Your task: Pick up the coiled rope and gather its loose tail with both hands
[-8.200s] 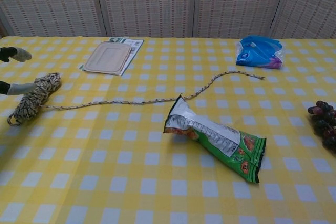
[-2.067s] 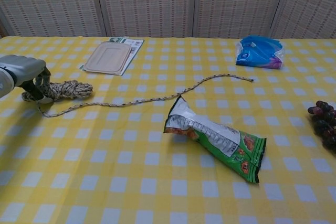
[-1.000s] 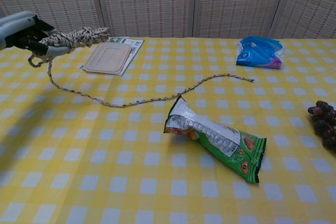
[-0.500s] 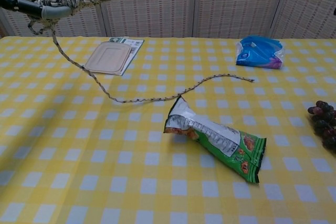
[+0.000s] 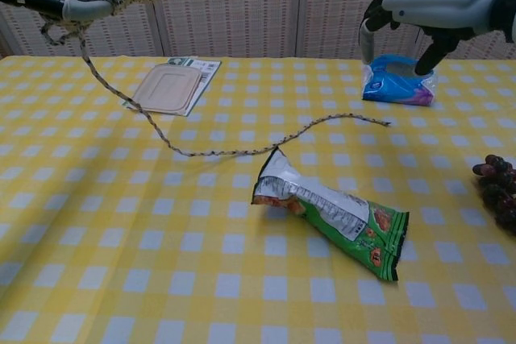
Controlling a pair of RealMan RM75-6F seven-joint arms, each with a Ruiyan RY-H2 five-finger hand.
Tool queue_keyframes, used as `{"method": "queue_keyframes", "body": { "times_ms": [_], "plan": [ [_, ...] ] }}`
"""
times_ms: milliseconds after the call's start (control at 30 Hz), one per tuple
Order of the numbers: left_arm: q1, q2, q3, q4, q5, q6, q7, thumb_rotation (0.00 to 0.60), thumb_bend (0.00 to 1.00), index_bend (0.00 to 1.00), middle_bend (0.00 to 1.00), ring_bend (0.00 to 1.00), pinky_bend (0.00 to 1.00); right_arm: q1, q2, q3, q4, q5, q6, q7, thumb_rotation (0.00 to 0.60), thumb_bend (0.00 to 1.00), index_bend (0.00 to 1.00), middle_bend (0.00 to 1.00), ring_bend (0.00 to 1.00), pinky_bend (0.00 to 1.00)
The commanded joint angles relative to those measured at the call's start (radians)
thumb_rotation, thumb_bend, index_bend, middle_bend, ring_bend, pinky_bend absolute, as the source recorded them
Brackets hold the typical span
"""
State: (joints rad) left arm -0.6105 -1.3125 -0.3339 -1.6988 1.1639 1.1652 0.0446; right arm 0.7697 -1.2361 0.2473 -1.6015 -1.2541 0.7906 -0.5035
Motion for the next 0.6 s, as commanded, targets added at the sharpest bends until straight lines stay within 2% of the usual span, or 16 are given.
{"method": "queue_keyframes", "body": {
  "times_ms": [33,333,600],
  "plan": [
    [0.002,0.006,0.005,-0.011,-0.001,0.004,0.010,0.445,0.26,0.72,0.71,0.53,0.31,0.061,-0.079,0.000,0.084,0.035,-0.031,-0.052,0.600,0.37,0.40,0.25,0.09,0.23],
    [0.011,0.022,0.015,-0.039,-0.009,0.019,0.030,0.434,0.26,0.72,0.71,0.53,0.31,0.138,-0.220,-0.031,0.252,0.043,-0.052,-0.051,0.600,0.35,0.40,0.25,0.09,0.23],
    [0.025,0.030,0.031,-0.049,-0.007,0.031,0.034,0.433,0.26,0.72,0.71,0.53,0.31,0.176,-0.341,-0.049,0.398,0.038,-0.054,-0.005,0.600,0.26,0.40,0.25,0.09,0.23]
  ]
}}
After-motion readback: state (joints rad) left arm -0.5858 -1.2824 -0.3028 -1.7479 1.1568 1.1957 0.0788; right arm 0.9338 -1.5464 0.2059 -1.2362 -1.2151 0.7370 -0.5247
